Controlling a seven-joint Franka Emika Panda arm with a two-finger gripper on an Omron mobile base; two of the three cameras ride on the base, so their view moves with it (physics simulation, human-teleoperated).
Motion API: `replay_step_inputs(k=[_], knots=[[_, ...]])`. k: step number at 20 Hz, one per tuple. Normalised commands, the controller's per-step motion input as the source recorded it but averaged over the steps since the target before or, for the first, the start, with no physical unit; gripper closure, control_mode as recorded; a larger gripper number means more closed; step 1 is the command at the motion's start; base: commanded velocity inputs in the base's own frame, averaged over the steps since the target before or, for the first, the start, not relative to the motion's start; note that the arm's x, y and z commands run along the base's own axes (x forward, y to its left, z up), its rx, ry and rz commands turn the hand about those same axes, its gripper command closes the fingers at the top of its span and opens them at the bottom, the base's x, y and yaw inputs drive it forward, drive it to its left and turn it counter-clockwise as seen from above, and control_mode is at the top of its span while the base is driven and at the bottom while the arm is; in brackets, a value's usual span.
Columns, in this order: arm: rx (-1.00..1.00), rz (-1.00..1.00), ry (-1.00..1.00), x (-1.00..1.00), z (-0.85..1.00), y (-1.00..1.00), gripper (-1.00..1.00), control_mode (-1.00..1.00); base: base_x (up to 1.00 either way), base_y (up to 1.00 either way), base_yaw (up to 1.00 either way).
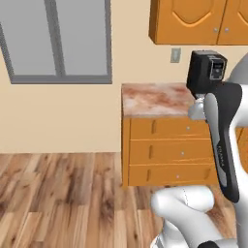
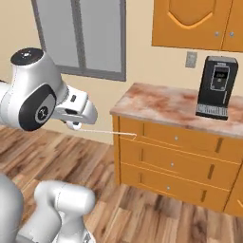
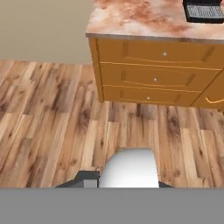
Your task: Open the cabinet and move the ladle to the pot. Then close the cabinet.
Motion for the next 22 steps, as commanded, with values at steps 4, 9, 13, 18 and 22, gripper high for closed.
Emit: replay_step_inputs(k=[4,9,13,18,22], knots=[[0.0,0.0,0.0,0.0,0.0,0.0,1.0,1.0,0.08,0.51,0.7],[0.0,0.0,0.0,0.0,0.0,0.0,1.0,1.0,0.07,0.47,0.7],[0.0,0.0,0.0,0.0,0.0,0.0,1.0,1.0,0.07,0.43,0.69],[0.0,0.0,0.0,0.0,0.0,0.0,1.0,1.0,0.04,0.43,0.68],[0.0,0.0,0.0,0.0,0.0,0.0,1.0,1.0,0.01,0.39,0.67]])
